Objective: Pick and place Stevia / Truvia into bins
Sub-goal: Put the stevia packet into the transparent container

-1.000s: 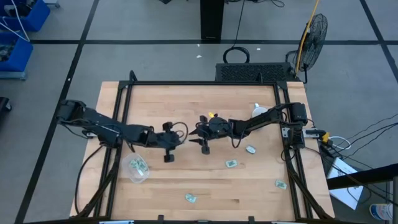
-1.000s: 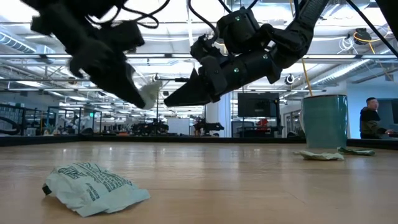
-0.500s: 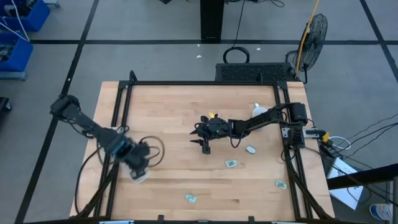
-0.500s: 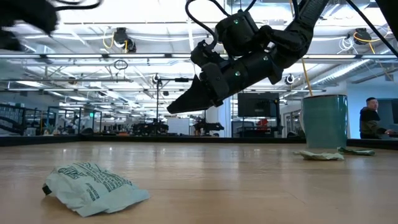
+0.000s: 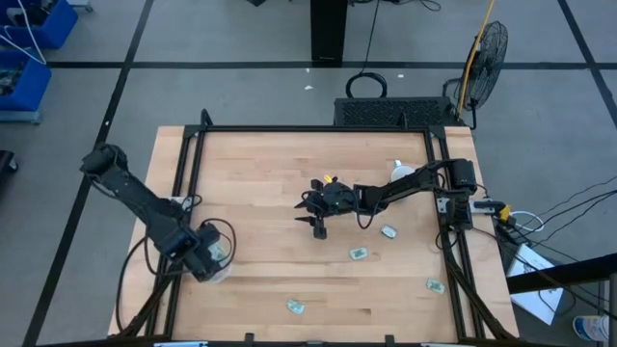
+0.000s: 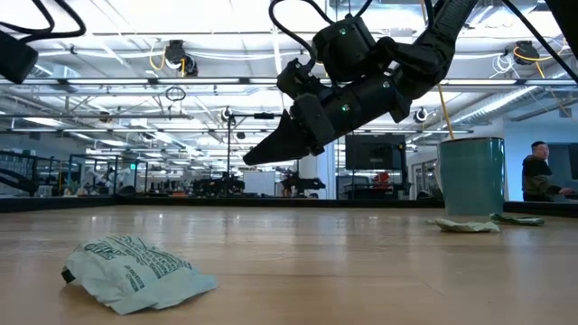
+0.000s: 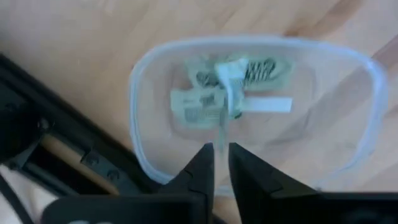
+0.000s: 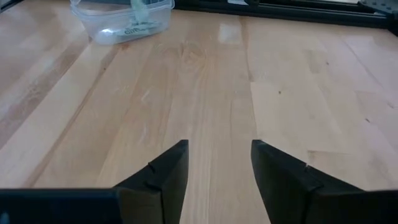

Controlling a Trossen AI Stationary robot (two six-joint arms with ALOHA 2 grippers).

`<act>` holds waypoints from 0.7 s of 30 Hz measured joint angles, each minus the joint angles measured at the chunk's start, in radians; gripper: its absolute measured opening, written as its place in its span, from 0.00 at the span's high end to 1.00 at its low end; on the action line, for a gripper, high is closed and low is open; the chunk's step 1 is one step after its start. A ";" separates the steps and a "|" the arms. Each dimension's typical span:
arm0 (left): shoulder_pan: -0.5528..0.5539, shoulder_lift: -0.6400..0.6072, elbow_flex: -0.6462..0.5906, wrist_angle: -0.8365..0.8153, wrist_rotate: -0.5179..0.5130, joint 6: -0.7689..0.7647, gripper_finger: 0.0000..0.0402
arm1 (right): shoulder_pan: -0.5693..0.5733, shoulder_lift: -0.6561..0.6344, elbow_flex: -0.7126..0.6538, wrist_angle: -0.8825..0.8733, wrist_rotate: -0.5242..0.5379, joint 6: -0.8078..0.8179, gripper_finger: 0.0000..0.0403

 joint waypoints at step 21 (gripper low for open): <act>0.132 0.000 0.000 0.309 -0.264 0.414 0.71 | 0.022 -0.040 0.000 -0.040 -0.002 -0.047 0.58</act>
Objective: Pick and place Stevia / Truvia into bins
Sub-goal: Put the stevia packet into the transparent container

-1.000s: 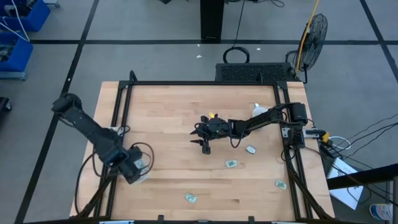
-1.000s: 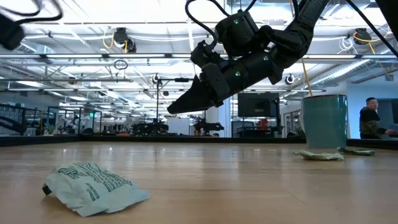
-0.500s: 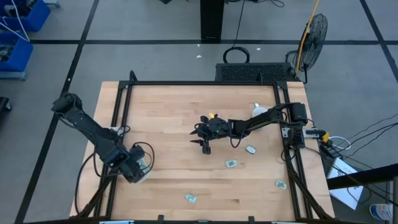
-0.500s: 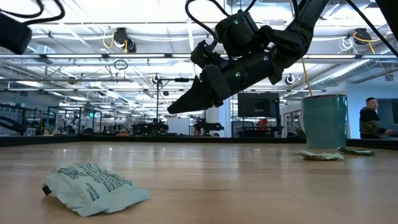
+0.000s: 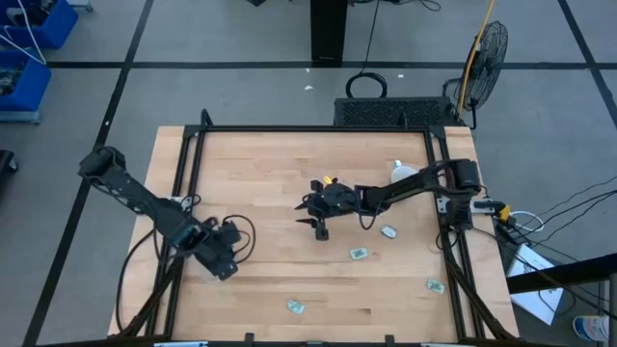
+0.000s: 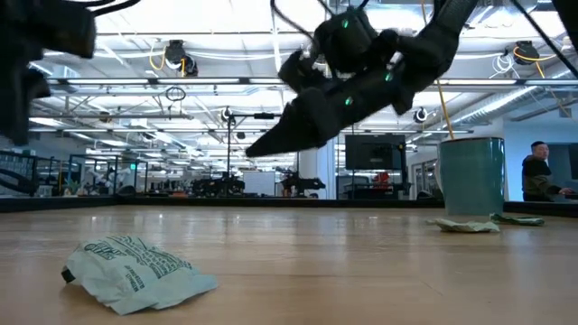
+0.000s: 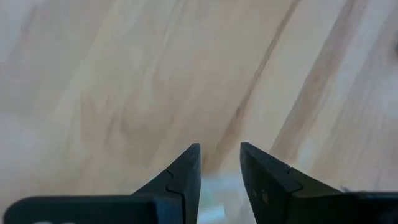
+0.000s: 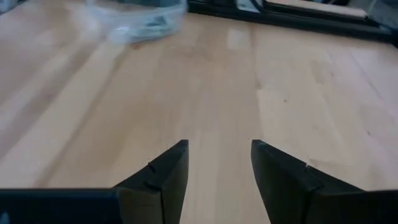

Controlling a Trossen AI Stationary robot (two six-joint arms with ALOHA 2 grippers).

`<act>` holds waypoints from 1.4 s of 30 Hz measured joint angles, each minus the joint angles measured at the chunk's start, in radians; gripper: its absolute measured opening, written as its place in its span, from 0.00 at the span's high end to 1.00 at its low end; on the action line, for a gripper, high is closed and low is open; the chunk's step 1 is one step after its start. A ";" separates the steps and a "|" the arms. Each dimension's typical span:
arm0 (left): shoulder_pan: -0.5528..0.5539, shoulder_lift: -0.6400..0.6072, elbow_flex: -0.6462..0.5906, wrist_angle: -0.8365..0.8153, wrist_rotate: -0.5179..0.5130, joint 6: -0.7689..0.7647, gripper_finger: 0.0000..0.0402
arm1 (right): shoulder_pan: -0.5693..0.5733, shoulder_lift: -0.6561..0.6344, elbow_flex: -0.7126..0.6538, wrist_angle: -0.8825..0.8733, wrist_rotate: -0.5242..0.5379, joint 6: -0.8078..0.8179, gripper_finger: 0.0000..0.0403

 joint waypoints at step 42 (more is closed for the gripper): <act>0.235 0.000 0.000 0.361 -0.090 0.717 0.71 | 0.313 -0.564 -0.399 -1.160 0.349 0.886 0.65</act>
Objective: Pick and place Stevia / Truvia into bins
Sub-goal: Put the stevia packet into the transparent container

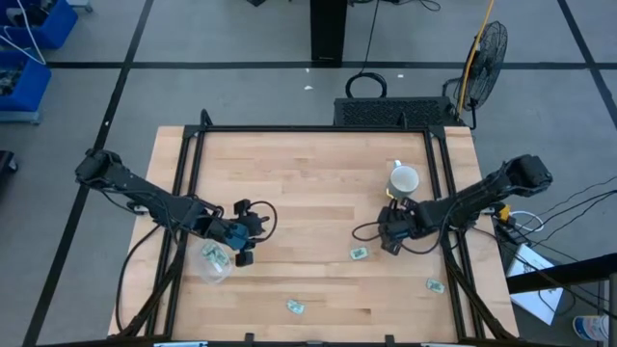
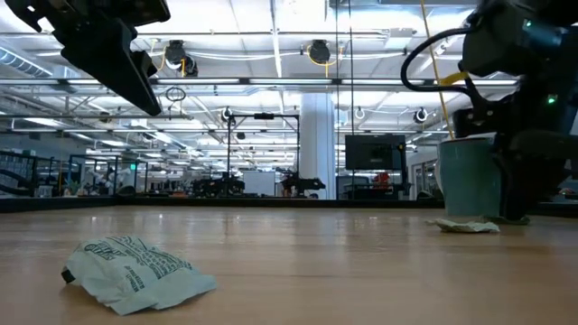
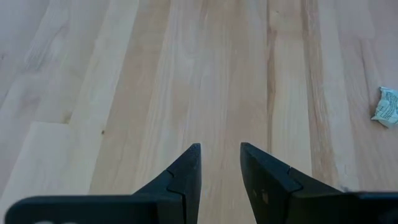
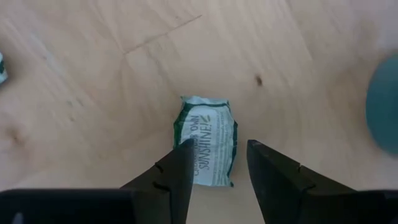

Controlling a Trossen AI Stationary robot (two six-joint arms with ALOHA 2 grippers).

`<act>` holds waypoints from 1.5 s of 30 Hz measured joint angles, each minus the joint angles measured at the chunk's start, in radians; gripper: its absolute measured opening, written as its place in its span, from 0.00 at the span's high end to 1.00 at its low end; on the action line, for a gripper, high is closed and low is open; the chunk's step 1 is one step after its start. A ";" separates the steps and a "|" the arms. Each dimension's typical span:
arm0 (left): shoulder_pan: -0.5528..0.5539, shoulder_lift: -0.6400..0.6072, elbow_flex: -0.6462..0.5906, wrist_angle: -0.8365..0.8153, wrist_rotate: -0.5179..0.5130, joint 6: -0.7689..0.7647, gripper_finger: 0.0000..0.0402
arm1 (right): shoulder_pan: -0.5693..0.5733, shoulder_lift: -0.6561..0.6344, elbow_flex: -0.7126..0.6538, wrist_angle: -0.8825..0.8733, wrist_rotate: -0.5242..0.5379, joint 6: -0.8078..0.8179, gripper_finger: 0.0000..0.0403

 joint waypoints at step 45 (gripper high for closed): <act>0.077 0.219 -0.001 0.524 -0.269 0.937 0.71 | -0.370 0.287 0.193 1.215 -0.533 -0.626 0.98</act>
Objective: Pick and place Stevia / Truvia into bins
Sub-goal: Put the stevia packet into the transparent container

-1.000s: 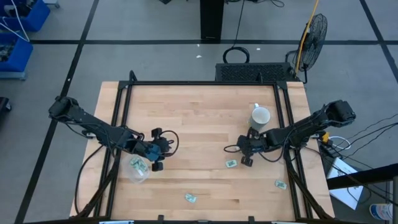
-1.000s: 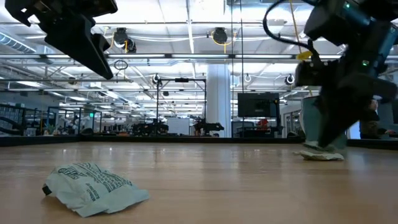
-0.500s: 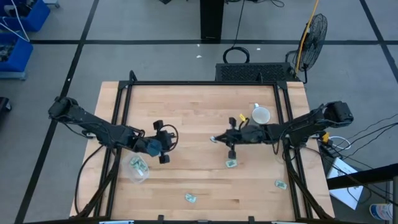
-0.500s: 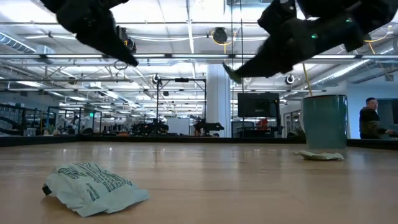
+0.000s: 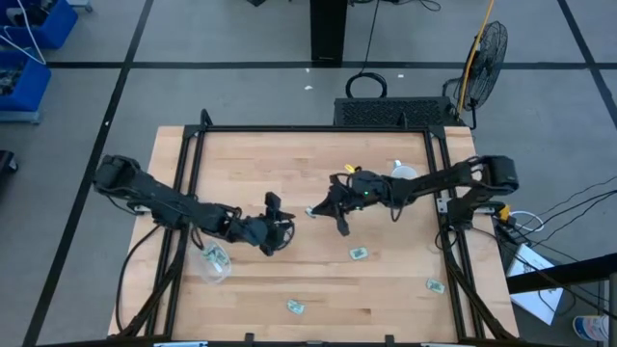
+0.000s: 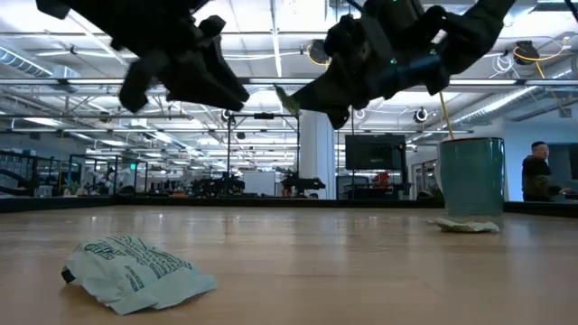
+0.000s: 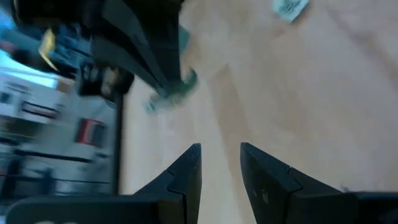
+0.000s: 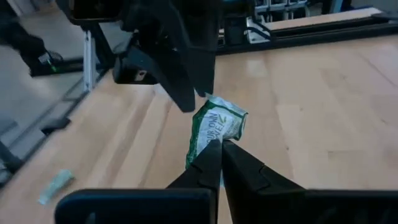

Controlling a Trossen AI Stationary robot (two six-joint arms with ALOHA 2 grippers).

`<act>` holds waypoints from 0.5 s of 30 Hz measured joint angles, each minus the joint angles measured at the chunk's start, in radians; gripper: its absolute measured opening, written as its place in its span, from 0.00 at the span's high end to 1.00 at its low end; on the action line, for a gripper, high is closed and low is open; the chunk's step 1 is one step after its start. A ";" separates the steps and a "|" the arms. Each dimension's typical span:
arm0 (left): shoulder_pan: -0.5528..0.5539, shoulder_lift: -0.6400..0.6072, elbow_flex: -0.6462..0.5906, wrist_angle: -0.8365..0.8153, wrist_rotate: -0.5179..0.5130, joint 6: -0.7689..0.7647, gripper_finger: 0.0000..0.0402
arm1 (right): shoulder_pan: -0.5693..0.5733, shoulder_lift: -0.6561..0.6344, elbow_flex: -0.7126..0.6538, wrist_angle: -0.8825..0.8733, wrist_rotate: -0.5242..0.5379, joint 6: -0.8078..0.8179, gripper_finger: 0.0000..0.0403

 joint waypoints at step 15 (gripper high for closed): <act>0.035 0.056 0.002 0.127 0.050 0.188 0.71 | -0.008 0.145 0.024 0.048 0.156 0.187 0.98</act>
